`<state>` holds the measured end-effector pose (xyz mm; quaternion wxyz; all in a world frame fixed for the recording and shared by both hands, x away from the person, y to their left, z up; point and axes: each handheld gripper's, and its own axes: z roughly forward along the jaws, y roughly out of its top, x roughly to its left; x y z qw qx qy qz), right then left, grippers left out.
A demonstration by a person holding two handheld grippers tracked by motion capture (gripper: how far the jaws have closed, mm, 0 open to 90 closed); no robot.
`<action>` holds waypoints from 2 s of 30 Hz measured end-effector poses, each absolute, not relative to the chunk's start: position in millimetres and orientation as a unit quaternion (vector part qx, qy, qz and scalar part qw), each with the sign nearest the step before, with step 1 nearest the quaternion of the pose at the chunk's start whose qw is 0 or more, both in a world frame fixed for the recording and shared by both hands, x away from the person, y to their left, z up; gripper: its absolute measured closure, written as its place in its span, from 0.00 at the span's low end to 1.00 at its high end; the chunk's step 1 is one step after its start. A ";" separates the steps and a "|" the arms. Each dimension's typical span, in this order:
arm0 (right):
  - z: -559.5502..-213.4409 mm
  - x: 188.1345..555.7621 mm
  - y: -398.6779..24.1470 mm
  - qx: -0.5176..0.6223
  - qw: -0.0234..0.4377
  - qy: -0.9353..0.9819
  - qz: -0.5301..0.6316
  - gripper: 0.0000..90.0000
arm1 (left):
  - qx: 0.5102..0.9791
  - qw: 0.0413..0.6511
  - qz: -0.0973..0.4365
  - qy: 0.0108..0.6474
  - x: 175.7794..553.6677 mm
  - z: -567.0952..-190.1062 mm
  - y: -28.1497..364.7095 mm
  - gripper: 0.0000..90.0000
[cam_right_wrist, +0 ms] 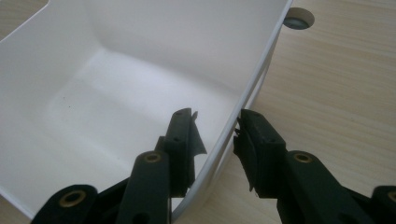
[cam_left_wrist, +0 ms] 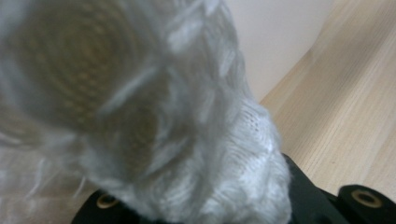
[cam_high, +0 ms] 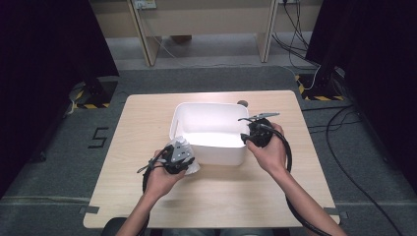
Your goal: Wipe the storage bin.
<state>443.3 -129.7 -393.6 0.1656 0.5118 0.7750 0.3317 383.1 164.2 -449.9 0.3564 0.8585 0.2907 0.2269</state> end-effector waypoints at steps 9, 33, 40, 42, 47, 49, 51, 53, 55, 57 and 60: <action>-393.6 443.1 -129.7 0.511 0.166 0.775 0.332 0.73 | 0.865 0.346 0.219 0.291 385.6 -465.0 161.3 0.90; -393.6 443.1 -129.4 0.513 0.167 0.774 0.331 0.73 | 0.852 0.369 0.229 0.293 383.7 -452.1 161.6 0.90; -393.5 443.5 -129.4 0.514 0.168 0.774 0.330 0.73 | 0.846 0.379 0.245 0.283 381.1 -432.8 159.9 0.90; -393.6 443.8 -129.6 0.513 0.168 0.774 0.330 0.73 | 0.847 0.378 0.245 0.282 381.1 -430.6 159.3 0.90; -393.5 443.6 -129.5 0.513 0.168 0.774 0.330 0.73 | 0.846 0.379 0.245 0.285 381.9 -432.5 158.9 0.90; -393.4 443.5 -129.3 0.513 0.168 0.774 0.331 0.73 | 0.848 0.375 0.246 0.284 382.4 -434.1 159.0 0.90; -393.4 443.5 -129.2 0.511 0.170 0.775 0.330 0.72 | 0.850 0.369 0.246 0.283 382.8 -436.9 158.5 0.90; -393.3 443.3 -129.0 0.511 0.170 0.775 0.330 0.72 | 0.853 0.365 0.244 0.283 383.5 -439.8 158.1 0.90; -393.4 443.5 -128.8 0.511 0.170 0.775 0.331 0.72 | 0.854 0.363 0.242 0.284 384.5 -443.9 157.6 0.90; -393.4 443.4 -128.6 0.512 0.170 0.775 0.330 0.72 | 0.854 0.361 0.242 0.286 385.5 -447.8 156.9 0.90; -393.4 443.3 -128.5 0.512 0.170 0.774 0.331 0.72 | 0.857 0.356 0.240 0.287 386.6 -454.4 155.0 0.90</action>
